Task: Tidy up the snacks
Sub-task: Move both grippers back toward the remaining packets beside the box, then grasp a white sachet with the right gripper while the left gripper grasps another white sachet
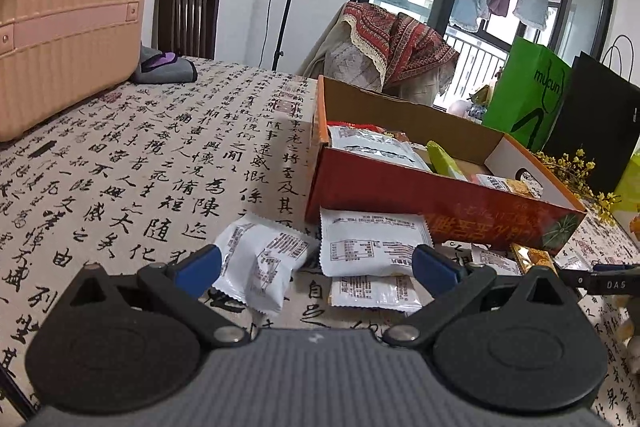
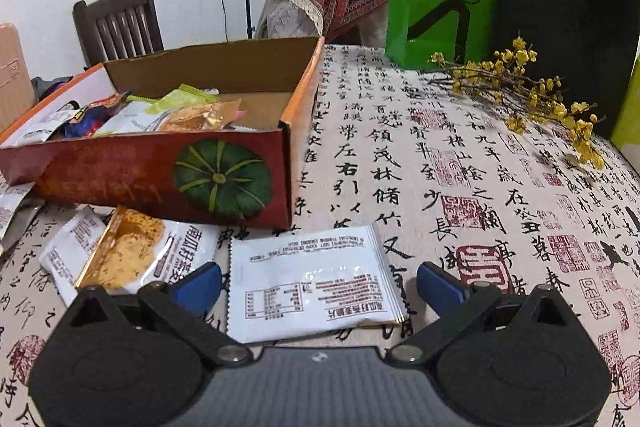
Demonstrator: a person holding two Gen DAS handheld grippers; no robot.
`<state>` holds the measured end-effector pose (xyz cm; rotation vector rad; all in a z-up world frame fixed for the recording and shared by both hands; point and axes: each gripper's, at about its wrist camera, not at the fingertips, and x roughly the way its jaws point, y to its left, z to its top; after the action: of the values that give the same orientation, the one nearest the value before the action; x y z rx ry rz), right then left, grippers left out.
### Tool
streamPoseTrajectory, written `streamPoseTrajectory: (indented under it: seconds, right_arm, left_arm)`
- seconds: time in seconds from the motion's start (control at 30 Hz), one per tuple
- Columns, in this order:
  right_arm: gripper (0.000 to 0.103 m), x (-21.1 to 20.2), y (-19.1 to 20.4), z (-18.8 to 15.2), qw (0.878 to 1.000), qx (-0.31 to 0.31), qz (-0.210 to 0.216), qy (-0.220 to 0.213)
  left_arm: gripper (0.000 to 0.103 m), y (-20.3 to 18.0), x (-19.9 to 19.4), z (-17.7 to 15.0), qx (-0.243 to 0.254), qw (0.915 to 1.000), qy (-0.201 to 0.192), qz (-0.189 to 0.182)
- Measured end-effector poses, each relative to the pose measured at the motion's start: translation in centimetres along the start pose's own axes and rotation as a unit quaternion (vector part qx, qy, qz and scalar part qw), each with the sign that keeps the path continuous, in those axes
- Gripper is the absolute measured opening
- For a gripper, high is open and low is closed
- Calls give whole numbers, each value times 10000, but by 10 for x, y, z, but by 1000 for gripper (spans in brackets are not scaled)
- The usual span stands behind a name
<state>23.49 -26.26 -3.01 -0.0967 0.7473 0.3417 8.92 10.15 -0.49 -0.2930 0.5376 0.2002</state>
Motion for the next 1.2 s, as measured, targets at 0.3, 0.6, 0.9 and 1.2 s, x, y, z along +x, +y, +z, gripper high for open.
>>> streamPoseTrajectory:
  seconds: [0.3, 0.6, 0.9, 1.2]
  right_arm:
    - [66, -11, -1, -1, 9997, 17, 136, -189]
    - [55, -40, 1, -11, 9986, 109, 76, -518]
    - [55, -63, 4, -20, 9923, 386, 124, -1172]
    - [56, -56, -10, -25, 9898, 772, 195, -1184]
  left_arm:
    - [103, 2, -1, 0, -74, 10000, -2, 7]
    - [103, 3, 0, 0, -103, 9999, 4, 2]
    - [103, -1, 2, 1, 28, 9996, 80, 279]
    - [103, 1, 15, 17, 674, 9924, 523, 882]
